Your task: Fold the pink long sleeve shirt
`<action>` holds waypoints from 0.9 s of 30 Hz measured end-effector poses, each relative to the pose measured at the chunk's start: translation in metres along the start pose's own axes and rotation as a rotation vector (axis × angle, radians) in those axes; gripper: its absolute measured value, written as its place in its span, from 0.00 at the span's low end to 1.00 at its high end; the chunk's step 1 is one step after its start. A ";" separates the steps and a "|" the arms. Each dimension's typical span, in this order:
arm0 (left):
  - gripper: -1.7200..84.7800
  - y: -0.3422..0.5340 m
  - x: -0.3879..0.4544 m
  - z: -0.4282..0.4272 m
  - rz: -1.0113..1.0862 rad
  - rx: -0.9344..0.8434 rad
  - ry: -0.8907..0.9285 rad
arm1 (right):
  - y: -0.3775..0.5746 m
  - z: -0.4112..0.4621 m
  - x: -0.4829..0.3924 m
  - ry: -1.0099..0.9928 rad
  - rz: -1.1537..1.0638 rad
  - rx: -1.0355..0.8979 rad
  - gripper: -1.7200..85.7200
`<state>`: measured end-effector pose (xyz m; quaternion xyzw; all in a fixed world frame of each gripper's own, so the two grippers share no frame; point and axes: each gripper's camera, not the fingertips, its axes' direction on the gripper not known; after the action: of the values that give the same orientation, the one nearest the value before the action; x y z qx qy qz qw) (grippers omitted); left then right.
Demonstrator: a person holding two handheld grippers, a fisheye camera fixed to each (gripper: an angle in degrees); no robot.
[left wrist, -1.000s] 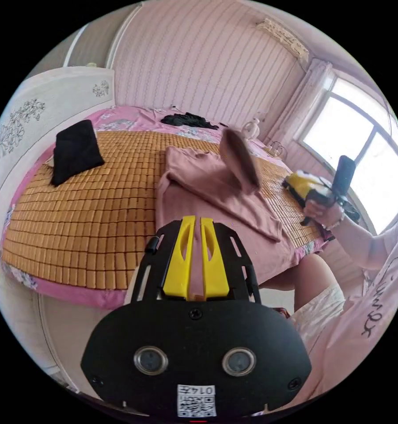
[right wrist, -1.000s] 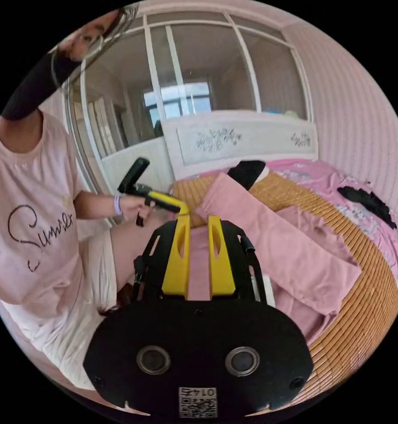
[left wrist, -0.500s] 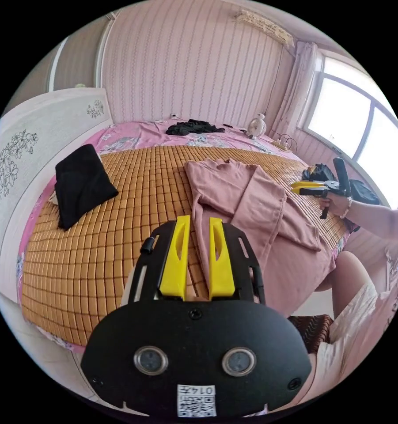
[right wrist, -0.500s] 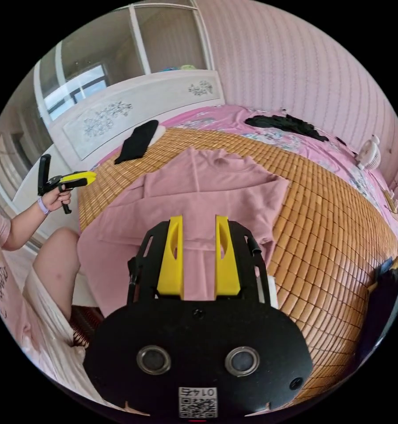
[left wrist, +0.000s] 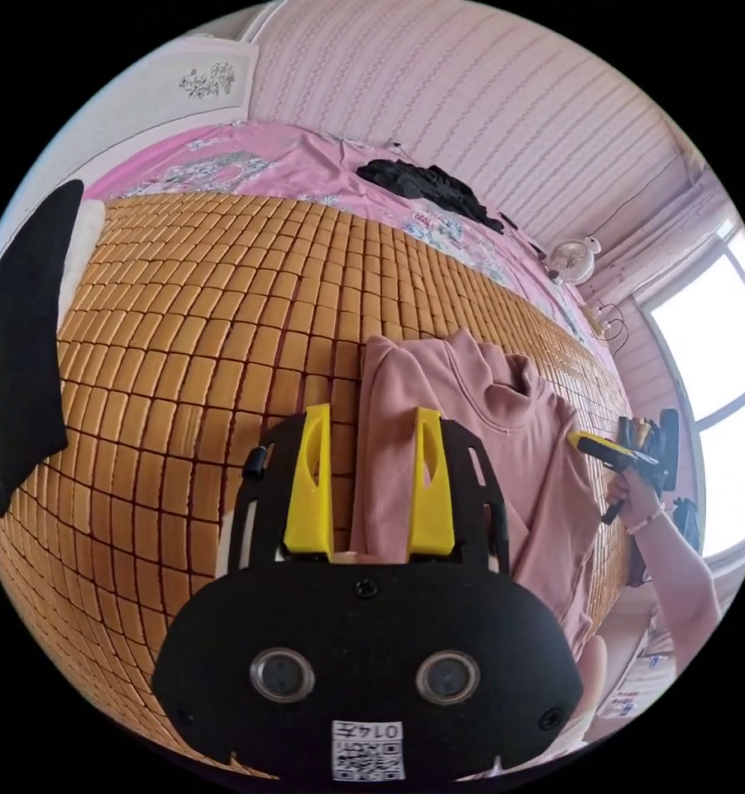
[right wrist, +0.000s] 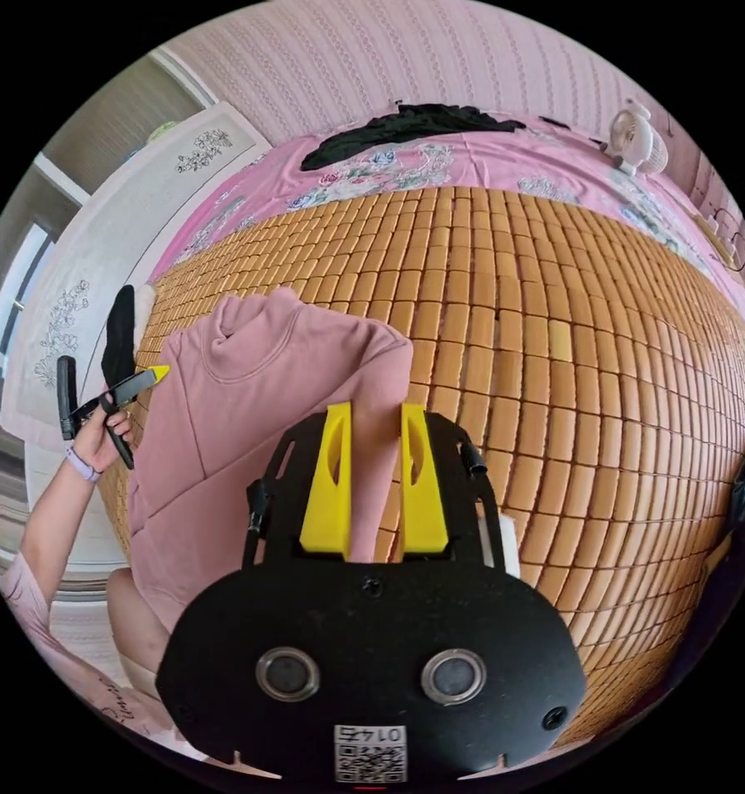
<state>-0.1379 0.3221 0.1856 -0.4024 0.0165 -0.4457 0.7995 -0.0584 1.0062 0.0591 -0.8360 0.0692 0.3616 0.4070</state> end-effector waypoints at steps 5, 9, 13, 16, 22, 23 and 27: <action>0.07 -0.022 0.006 -0.002 0.113 -0.056 0.033 | -0.021 -0.022 -0.011 -0.042 -0.077 0.095 0.06; 0.05 -0.029 0.010 -0.032 0.097 0.037 0.114 | -0.026 -0.065 -0.027 -0.090 -0.091 0.234 0.05; 0.04 -0.004 0.033 -0.101 0.277 0.190 0.127 | 0.014 -0.113 -0.051 -0.147 -0.197 0.402 0.05; 0.03 0.044 0.036 -0.155 0.414 0.240 0.241 | 0.071 -0.141 -0.069 -0.199 -0.336 0.437 0.06; 0.01 0.221 0.035 -0.219 0.670 0.014 0.341 | 0.216 -0.133 -0.135 -0.106 -0.508 0.055 0.09; 0.01 0.256 0.025 -0.220 0.607 -0.031 0.309 | 0.228 -0.125 -0.140 -0.077 -0.499 0.000 0.09; 0.01 0.334 0.021 -0.224 0.494 -0.112 0.188 | 0.271 -0.081 -0.169 0.050 -0.425 -0.228 0.08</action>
<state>0.0223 0.2587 -0.1787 -0.3867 0.2133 -0.2707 0.8554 -0.2481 0.7384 0.0334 -0.8810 -0.1396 0.2523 0.3750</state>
